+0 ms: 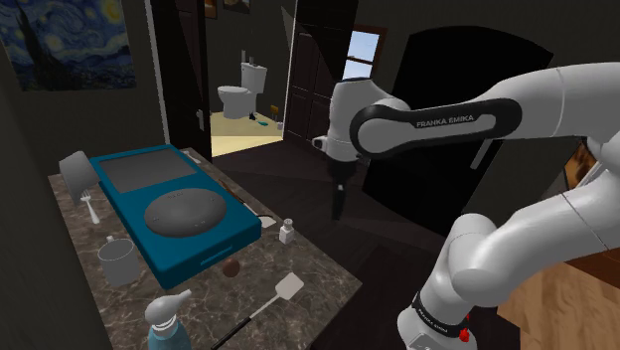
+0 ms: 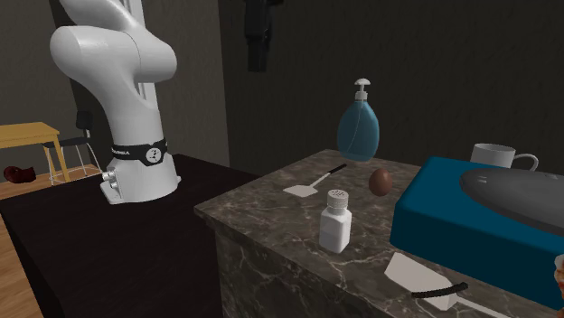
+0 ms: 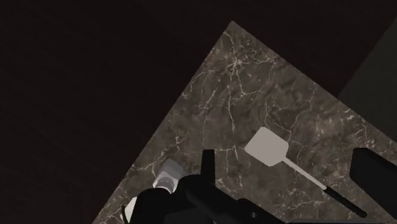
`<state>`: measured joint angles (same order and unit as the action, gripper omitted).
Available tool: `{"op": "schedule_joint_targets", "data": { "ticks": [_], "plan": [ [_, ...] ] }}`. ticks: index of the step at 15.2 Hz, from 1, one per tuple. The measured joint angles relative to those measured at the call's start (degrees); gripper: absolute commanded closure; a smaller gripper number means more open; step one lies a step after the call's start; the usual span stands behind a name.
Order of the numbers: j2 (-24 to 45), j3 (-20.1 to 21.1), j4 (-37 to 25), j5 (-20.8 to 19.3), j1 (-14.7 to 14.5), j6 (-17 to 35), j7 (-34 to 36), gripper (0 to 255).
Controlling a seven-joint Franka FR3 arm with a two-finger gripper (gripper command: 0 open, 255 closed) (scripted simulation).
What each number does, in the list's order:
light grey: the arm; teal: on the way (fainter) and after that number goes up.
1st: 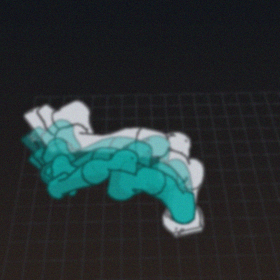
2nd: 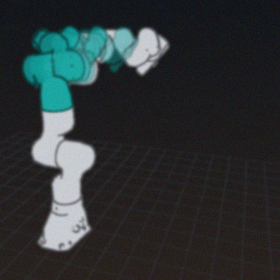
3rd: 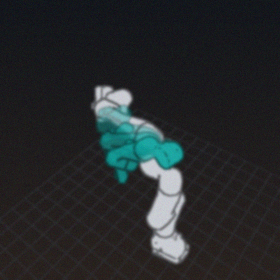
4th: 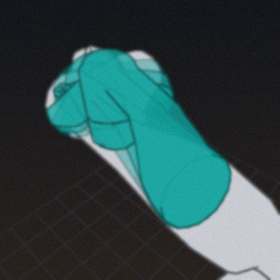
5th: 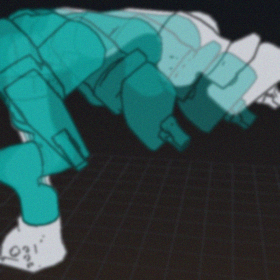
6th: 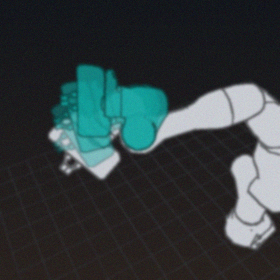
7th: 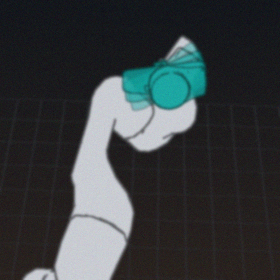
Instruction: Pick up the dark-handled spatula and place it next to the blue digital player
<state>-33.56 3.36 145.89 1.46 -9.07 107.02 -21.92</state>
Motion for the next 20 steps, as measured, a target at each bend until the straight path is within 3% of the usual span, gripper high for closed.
{"op": "schedule_joint_targets", "data": {
  "ticks": [10,20],
  "plan": [
    [16.1,2.3,2.6,1.9,-7.6,21.9,-13.4,0],
    [34.3,6.4,-0.2,2.6,-13.8,40.5,-26.1,0]
  ]
}}
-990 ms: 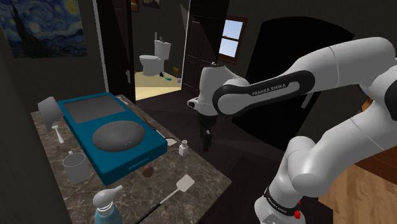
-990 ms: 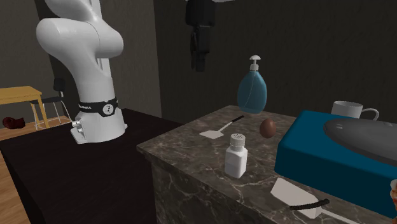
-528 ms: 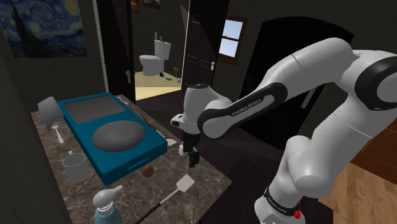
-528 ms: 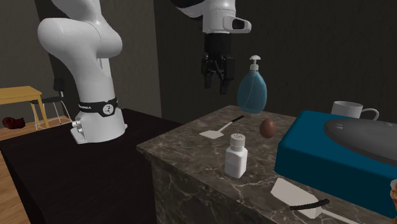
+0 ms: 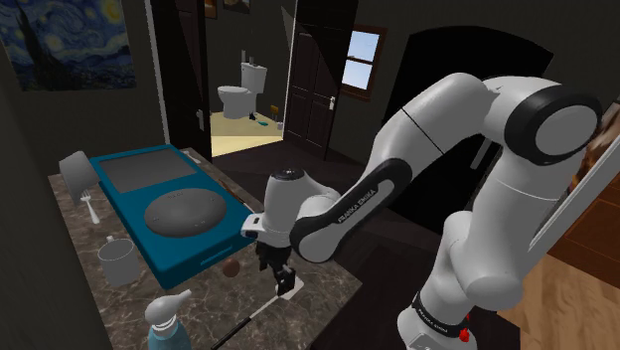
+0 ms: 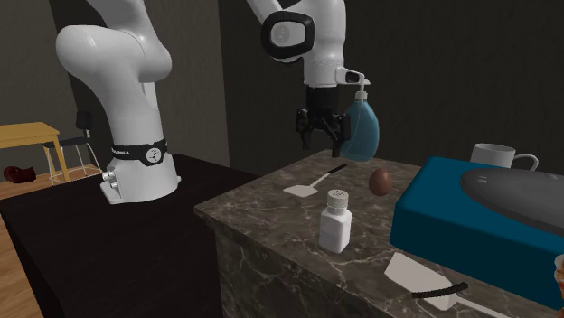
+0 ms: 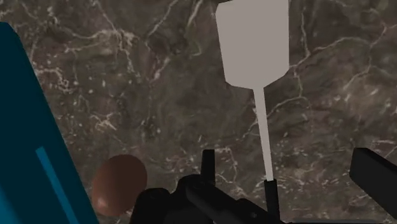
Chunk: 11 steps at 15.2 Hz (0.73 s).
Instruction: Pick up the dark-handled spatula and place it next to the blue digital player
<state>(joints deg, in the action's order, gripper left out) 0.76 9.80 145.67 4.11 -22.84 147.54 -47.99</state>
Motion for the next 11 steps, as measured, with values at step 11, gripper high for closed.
{"op": "schedule_joint_targets", "data": {
  "ticks": [11],
  "plan": [
    [12.1,1.2,-2.0,-2.7,-2.3,11.2,-2.8,0]
  ]
}}
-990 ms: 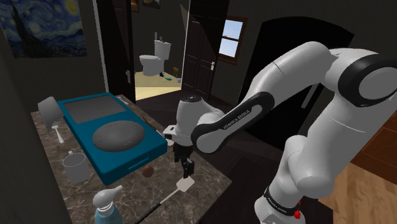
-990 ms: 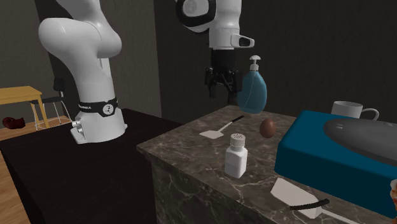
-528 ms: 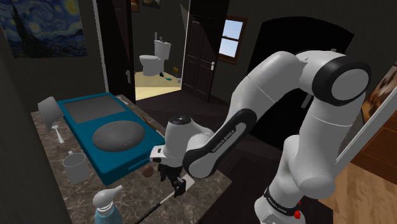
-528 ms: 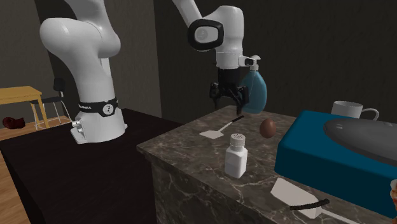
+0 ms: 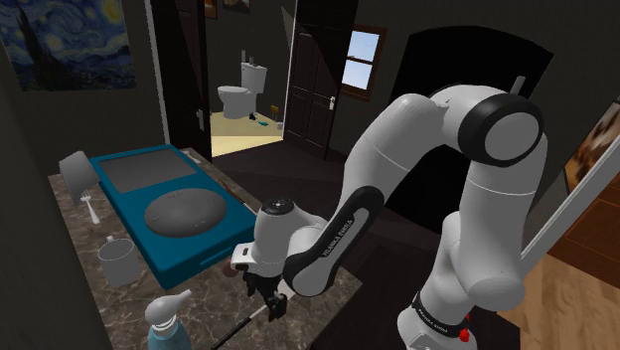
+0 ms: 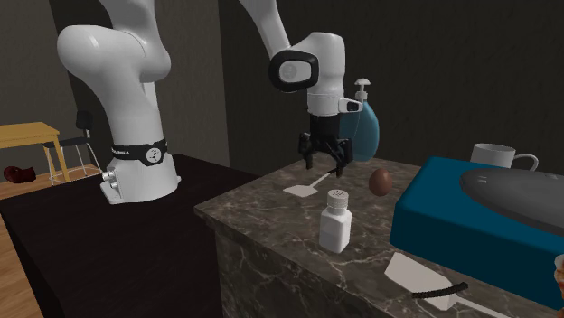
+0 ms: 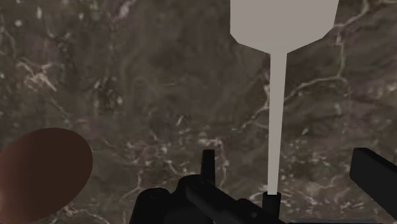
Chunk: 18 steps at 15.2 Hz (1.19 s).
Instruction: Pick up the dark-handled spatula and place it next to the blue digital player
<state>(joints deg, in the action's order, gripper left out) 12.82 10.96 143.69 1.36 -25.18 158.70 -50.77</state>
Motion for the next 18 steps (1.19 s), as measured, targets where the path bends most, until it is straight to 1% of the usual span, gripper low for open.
{"op": "schedule_joint_targets", "data": {
  "ticks": [6,7,18],
  "plan": [
    [0.8,-0.2,-0.2,-0.3,-0.1,0.7,0.2,0],
    [0.8,-0.2,-0.2,-0.3,-0.1,0.7,0.2,255],
    [0.5,-0.1,-0.2,-0.2,-0.1,0.3,0.1,255]
  ]
}}
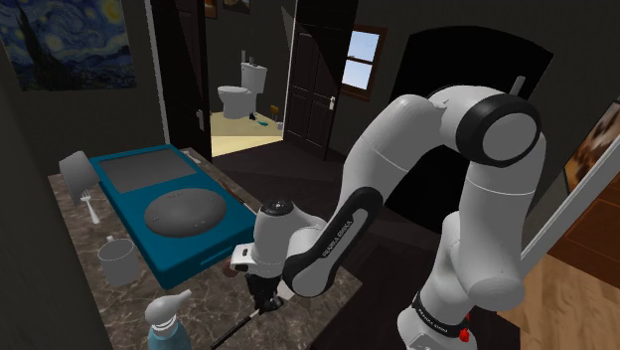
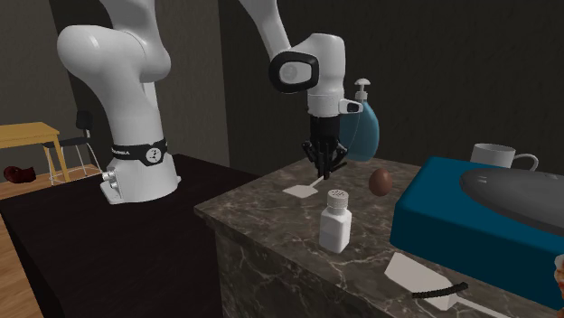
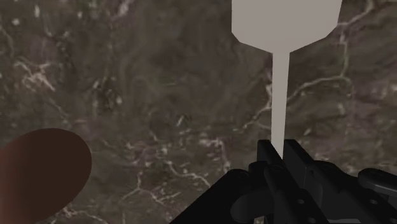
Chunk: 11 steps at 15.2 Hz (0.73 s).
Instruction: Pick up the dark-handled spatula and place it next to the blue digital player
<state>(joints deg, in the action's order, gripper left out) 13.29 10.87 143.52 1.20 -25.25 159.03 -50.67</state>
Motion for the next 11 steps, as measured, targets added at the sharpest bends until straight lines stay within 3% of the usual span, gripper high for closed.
{"op": "schedule_joint_targets", "data": {
  "ticks": [11],
  "plan": [
    [-8.6,1.2,0.1,2.7,0.7,-8.4,-1.5,255]
  ]
}}
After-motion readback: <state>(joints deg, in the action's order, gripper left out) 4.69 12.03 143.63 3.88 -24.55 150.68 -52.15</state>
